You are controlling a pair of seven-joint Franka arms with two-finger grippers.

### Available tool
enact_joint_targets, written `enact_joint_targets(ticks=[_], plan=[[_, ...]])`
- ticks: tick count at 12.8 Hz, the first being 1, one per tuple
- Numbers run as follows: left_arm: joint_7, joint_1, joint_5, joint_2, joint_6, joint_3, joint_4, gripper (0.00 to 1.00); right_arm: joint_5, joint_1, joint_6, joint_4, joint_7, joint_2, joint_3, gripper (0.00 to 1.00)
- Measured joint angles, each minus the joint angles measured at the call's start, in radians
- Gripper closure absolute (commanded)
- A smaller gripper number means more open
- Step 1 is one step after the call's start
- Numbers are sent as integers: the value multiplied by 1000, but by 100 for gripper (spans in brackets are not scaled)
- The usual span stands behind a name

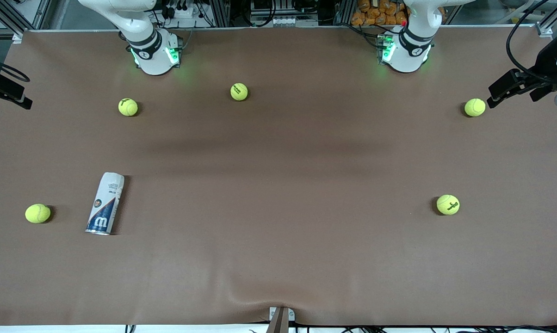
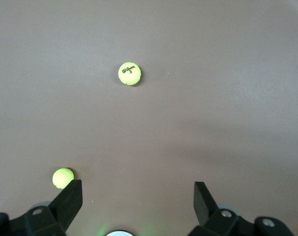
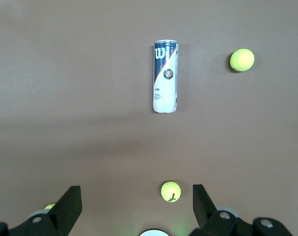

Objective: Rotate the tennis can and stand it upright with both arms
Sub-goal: 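Reach the right gripper down to the lying white-and-blue tennis can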

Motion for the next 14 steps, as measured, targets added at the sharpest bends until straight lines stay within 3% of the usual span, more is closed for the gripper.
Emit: enact_joint_targets(ticks=[9,11,14], plan=[[1,-1,1,2,-9,-8,0,0,0,0,19,-15,-1,31,6,0],[2,-1,1,3,-11,-10,1,0,-5,0,80,-39,-1,135,6,0],[3,-1,1,7,-13,-12,0,0,-7,1,320,-41,-2,372,7,0]])
